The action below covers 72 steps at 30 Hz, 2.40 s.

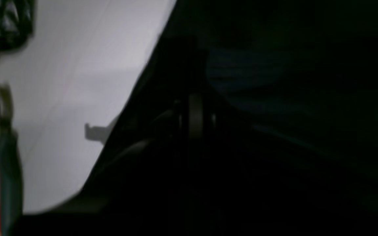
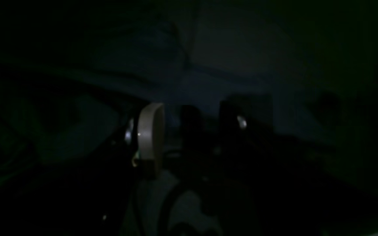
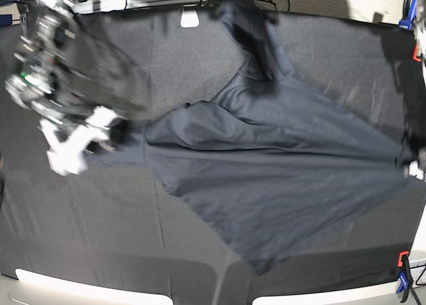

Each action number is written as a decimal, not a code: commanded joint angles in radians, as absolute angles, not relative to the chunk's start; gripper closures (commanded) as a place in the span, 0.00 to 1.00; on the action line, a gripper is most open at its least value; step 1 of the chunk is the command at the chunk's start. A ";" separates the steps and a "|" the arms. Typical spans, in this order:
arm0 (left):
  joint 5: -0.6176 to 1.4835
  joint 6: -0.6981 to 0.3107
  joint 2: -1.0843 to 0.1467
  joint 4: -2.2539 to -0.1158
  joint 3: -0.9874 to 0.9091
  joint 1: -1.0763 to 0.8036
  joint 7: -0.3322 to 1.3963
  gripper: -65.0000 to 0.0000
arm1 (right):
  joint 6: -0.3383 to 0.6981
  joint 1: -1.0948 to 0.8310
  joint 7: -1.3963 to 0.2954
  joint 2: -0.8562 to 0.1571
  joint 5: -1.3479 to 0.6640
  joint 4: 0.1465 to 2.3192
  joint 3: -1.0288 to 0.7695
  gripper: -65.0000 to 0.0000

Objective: Layout the t-shirt on the table in an organized manner, then fold the t-shirt properly
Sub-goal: 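Release the shirt with the left gripper and withdraw it, then reach the right gripper to the shirt hem and grasp it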

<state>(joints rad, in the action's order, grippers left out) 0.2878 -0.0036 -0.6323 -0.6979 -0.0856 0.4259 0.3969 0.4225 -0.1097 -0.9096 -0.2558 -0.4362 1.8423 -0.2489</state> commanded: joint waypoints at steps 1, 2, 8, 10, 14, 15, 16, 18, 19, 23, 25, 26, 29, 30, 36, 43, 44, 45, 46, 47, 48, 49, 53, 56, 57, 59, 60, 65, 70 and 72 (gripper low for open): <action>0.282 0.017 -0.672 -0.719 -0.093 0.437 0.376 1.00 | 0.427 -0.085 -0.886 -0.255 -0.437 1.856 -0.235 0.59; 0.282 0.018 -0.676 -0.725 -0.093 0.421 0.373 1.00 | 0.427 -0.077 -0.886 -0.243 -0.425 1.856 -0.216 0.59; 0.292 0.018 -0.679 -0.871 -0.093 0.336 0.367 1.00 | 0.427 -0.044 -0.865 -0.207 -0.368 1.856 -0.126 0.59; 0.297 0.019 -0.679 -0.953 -0.093 0.315 0.367 1.00 | 0.427 -0.041 -0.830 -0.208 -0.359 1.856 -0.120 0.59; 0.297 0.018 -0.679 -1.099 -0.093 0.307 0.406 0.84 | 0.427 -0.012 -0.815 -0.210 -0.343 1.858 -0.165 0.59; 0.297 0.017 -0.679 -1.129 -0.093 0.307 0.416 0.77 | 0.427 -0.007 -0.817 -0.210 -0.343 1.858 -0.186 0.59; 0.297 0.017 -0.679 -1.156 -0.093 0.307 0.426 0.70 | 0.427 -0.005 -0.822 -0.210 -0.343 1.858 -0.215 0.59; 0.297 0.016 -0.679 -1.202 -0.093 0.307 0.435 0.64 | 0.427 -0.006 -0.840 -0.211 -0.343 1.858 -0.276 0.59; 0.297 0.016 -0.678 -1.218 -0.093 0.307 0.435 0.64 | 0.427 -0.006 -0.861 -0.214 -0.344 1.858 -0.309 0.59; 0.297 0.016 -0.667 -1.239 -0.093 0.307 0.434 0.64 | 0.427 -0.035 -0.905 -0.244 -0.350 1.856 -0.410 0.59; 0.297 0.016 -0.650 -1.239 -0.093 0.304 0.437 0.64 | 0.426 -0.059 -0.904 -0.262 -0.351 1.839 -0.445 0.59; 0.297 0.016 -0.640 -1.239 -0.093 0.303 0.437 0.64 | 0.426 -0.068 -0.902 -0.272 -0.350 1.818 -0.456 0.59; 0.293 0.016 -0.602 -1.239 -0.093 0.301 0.437 0.64 | 0.426 -0.073 -0.902 -0.295 -0.353 1.701 -0.462 0.58; 0.284 0.015 -0.590 -1.239 -0.093 0.301 0.436 0.64 | 0.426 -0.066 -0.902 -0.297 -0.365 1.655 -0.461 0.58; 0.252 0.016 -0.554 -1.239 -0.093 0.299 0.433 0.64 | 0.439 -0.016 -0.903 -0.295 -0.455 1.534 -0.457 0.58; 0.252 0.016 -0.554 -1.239 -0.093 0.299 0.426 0.64 | 0.464 0.028 -0.913 -0.267 -0.497 1.533 -0.456 0.59; 0.252 0.016 -0.554 -1.239 -0.093 0.299 0.426 0.64 | 0.464 0.033 -0.913 -0.256 -0.490 1.530 -0.456 0.59; 0.252 0.016 -0.554 -1.239 -0.093 0.299 0.426 0.64 | 0.464 0.035 -0.913 -0.246 -0.484 1.528 -0.455 0.59; 0.252 0.015 -0.554 -1.239 -0.093 0.299 0.427 0.64 | 0.464 0.036 -0.912 -0.238 -0.474 1.527 -0.450 0.59; 0.252 0.015 -0.554 -1.239 -0.093 0.299 0.427 0.64 | 0.464 0.036 -0.910 -0.231 -0.471 1.526 -0.443 0.61; 0.252 0.016 -0.554 -1.239 -0.093 0.299 0.427 0.64 | 0.464 0.036 -0.906 -0.225 -0.470 1.526 -0.434 0.63; 0.252 0.015 -0.554 -1.239 -0.093 0.299 0.427 0.64 | 0.464 0.036 -0.905 -0.220 -0.467 1.526 -0.422 0.67; 0.252 0.015 -0.554 -1.239 -0.093 0.298 0.435 0.64 | 0.450 0.036 -0.866 -0.206 -0.410 1.525 -0.354 0.86; 0.252 0.015 -0.556 -1.239 -0.093 0.290 0.434 0.64 | 0.414 0.048 -0.756 -0.208 -0.344 1.525 -0.309 1.00; 0.252 0.015 -0.558 -1.239 -0.093 0.284 0.433 0.64 | 0.402 0.060 -0.728 -0.208 -0.319 1.525 -0.300 1.00; 0.252 0.015 -0.558 -1.239 -0.093 0.274 0.435 0.64 | 0.394 0.095 -0.702 -0.208 -0.274 1.525 -0.292 1.00; 0.252 0.015 -0.560 -1.239 -0.093 0.267 0.434 0.64 | 0.392 0.117 -0.698 -0.208 -0.263 1.524 -0.292 1.00; 0.252 0.015 -0.564 -1.239 -0.093 0.243 0.434 0.64 | 0.387 0.245 -0.655 -0.213 -0.264 1.417 -0.292 1.00; 0.252 0.015 -0.563 -1.239 -0.093 0.233 0.434 0.64 | 0.389 0.427 -0.606 -0.227 -0.262 1.151 -0.291 1.00; 0.252 0.015 -0.563 -1.239 -0.093 0.233 0.433 0.64 | 0.406 0.483 -0.657 -0.236 -0.265 1.100 -0.284 1.00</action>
